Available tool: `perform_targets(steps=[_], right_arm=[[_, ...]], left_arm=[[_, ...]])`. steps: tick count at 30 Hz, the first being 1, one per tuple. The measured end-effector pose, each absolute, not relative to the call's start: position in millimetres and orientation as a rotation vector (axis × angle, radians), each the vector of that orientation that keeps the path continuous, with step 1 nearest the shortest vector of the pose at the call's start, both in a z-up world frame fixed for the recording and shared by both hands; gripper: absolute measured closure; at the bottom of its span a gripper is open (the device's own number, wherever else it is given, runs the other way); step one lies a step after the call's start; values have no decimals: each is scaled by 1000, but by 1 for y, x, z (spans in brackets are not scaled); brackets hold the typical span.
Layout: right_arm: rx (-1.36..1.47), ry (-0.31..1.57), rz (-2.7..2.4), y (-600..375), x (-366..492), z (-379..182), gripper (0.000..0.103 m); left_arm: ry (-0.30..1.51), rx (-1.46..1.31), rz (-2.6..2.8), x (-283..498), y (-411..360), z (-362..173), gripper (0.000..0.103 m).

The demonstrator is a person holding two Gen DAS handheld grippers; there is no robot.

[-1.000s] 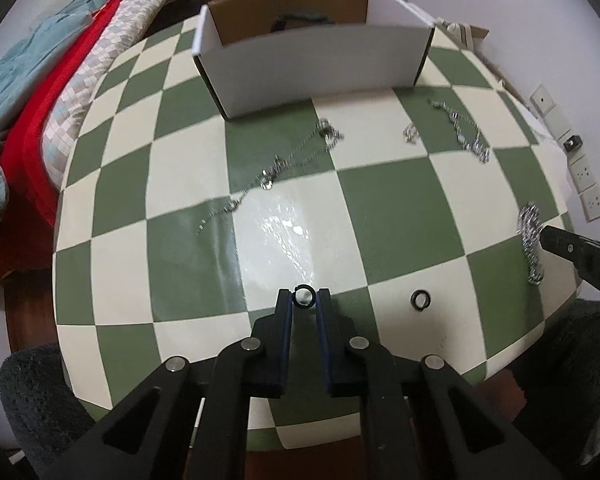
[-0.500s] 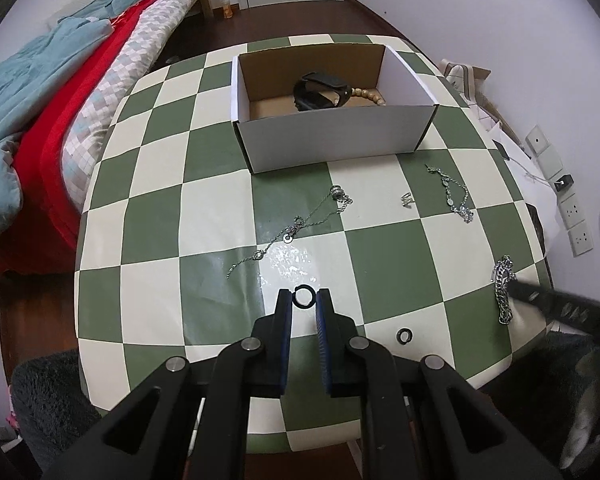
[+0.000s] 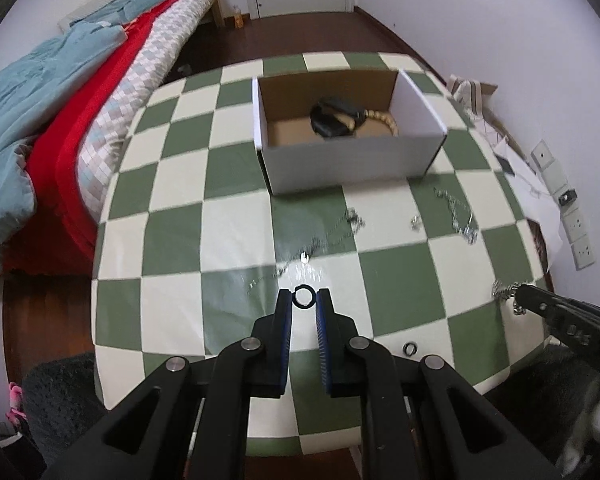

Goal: Organize jewelry
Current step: 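Carry the chain bracelet with the right gripper while the left gripper carries the ring to the box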

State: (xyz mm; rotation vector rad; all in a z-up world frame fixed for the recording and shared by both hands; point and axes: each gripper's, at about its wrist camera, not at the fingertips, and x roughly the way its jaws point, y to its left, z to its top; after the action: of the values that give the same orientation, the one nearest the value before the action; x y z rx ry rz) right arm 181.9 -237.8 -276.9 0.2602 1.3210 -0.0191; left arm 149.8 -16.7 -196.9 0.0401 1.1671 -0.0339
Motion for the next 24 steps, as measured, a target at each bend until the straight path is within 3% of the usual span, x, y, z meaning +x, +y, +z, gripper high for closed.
perform_targets(steps=[11,24], right_arm=[[233,1164,85,-204,203,-188,96],[134,1057,162,-160,276,-133,97]], left_arm=[[1051,4,3,182,-13,-145,94],[972,-28,71,238,8,-107,94]])
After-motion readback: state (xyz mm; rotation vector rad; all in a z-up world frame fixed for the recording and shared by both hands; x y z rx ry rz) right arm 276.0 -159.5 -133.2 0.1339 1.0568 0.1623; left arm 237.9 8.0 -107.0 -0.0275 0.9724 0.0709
